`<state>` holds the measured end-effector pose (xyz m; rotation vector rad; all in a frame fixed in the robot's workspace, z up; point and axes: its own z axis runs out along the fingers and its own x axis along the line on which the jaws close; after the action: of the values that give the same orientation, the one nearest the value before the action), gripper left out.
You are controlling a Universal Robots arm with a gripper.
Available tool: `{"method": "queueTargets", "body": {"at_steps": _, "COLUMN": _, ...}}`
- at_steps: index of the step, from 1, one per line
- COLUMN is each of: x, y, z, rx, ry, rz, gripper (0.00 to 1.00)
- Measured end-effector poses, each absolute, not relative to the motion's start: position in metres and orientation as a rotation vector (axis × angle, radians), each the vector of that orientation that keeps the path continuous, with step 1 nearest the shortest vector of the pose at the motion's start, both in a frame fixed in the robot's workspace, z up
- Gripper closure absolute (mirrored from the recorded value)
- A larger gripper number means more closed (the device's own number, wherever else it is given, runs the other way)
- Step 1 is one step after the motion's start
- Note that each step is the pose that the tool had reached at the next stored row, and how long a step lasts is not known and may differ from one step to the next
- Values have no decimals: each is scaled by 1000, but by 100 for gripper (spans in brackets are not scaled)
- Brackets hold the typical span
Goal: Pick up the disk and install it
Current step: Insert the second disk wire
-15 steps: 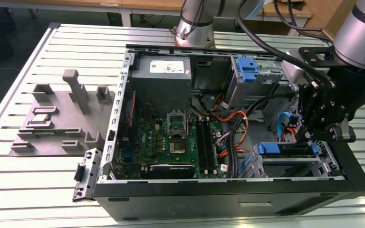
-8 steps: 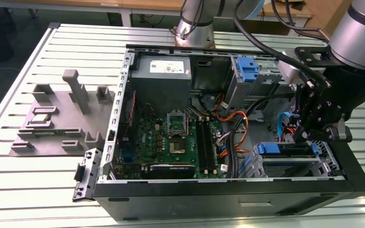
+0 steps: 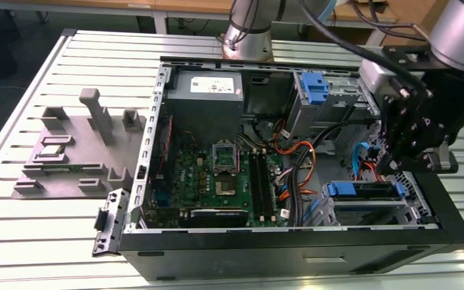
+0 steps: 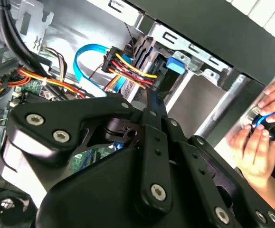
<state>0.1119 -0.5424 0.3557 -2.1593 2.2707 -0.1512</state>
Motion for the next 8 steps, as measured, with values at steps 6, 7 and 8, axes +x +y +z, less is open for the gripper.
{"method": "queueTargets", "body": {"at_steps": 6, "x": 112, "y": -541, "z": 366, "rx": -2169, "ry": 2279, "rz": -133, "gripper": 89}}
{"method": "queueTargets", "body": {"at_steps": 7, "x": 112, "y": -541, "z": 366, "rx": -2172, "ry": 2283, "rz": -126, "gripper": 89}}
{"method": "queueTargets", "body": {"at_steps": 8, "x": 112, "y": -541, "z": 366, "rx": -2175, "ry": 2286, "rz": -121, "gripper": 89}}
